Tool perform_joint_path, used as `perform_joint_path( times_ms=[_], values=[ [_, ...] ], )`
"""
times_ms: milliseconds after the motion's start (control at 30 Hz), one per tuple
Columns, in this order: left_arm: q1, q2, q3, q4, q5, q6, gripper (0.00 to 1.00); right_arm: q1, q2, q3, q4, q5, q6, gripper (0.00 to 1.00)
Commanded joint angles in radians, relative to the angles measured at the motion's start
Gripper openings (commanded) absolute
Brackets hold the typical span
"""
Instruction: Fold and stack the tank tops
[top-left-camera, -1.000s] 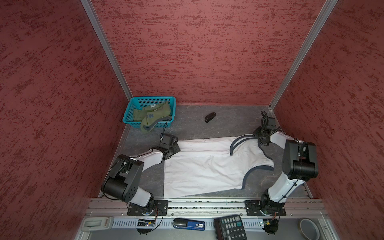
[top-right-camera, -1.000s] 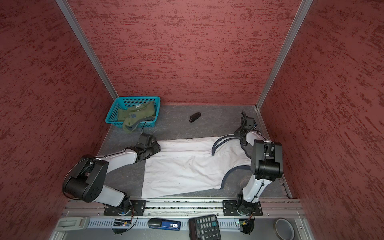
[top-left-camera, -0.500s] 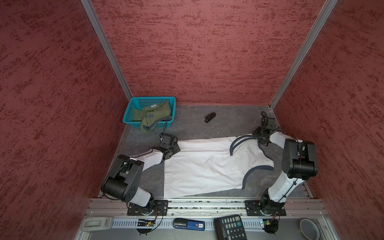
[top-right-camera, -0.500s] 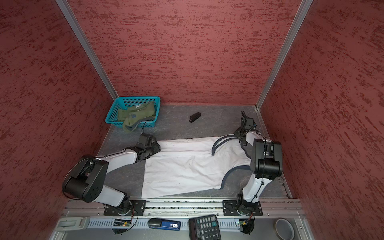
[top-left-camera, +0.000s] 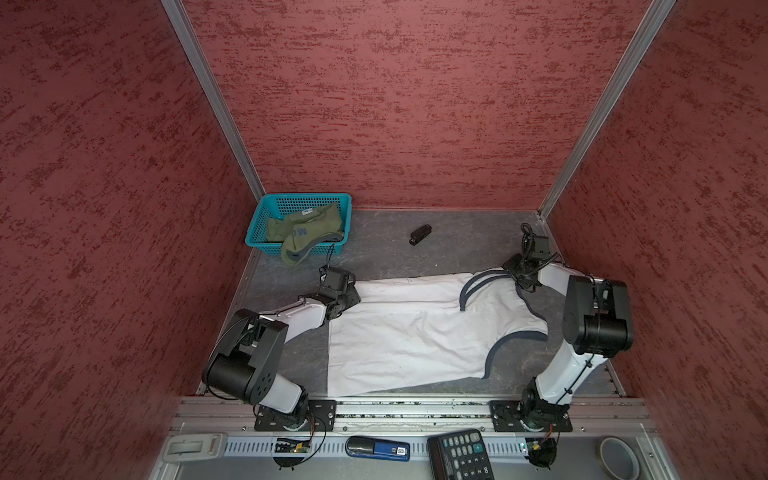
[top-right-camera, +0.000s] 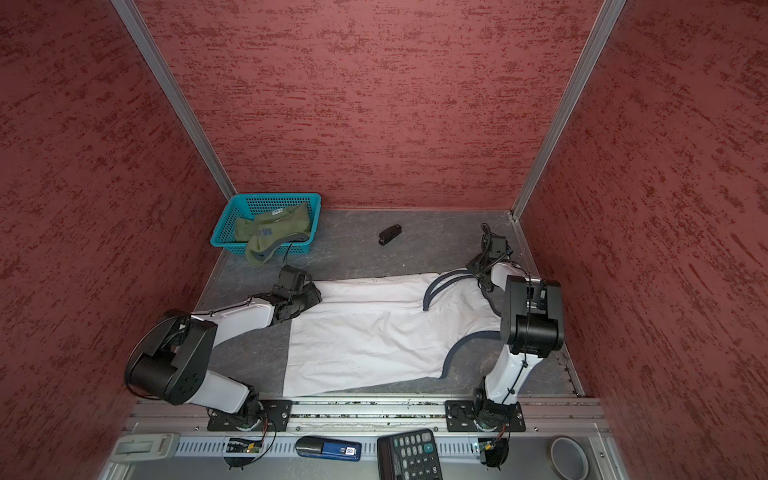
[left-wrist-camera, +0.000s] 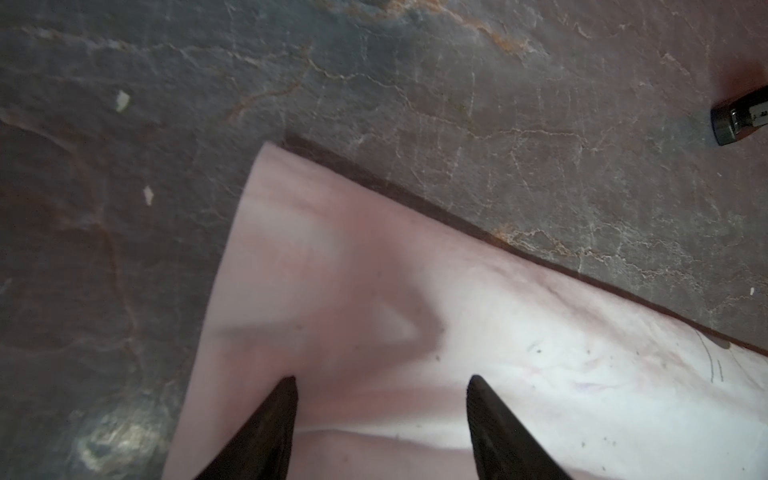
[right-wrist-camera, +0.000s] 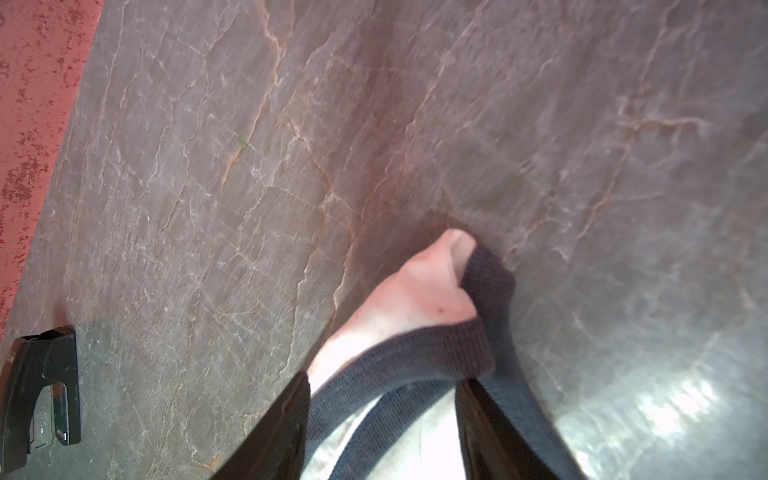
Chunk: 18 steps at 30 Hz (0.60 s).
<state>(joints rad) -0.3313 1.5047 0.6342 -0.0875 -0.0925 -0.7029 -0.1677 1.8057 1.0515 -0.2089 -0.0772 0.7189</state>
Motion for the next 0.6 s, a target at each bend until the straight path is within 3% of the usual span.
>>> perform_joint_path(
  times_ms=[0, 200, 567],
  values=[
    [0.004, 0.051, -0.05, -0.137, -0.009, -0.014, 0.66, -0.007, -0.002, 0.001, 0.016, 0.014, 0.015, 0.57],
    [0.004, 0.05, -0.051, -0.138, -0.007, -0.015, 0.66, -0.01, 0.033, 0.039, 0.01, 0.029, 0.008, 0.51],
    [0.004, 0.051, -0.049, -0.136, -0.009, -0.015, 0.66, -0.021, 0.04, 0.055, 0.017, 0.087, -0.008, 0.28]
  ],
)
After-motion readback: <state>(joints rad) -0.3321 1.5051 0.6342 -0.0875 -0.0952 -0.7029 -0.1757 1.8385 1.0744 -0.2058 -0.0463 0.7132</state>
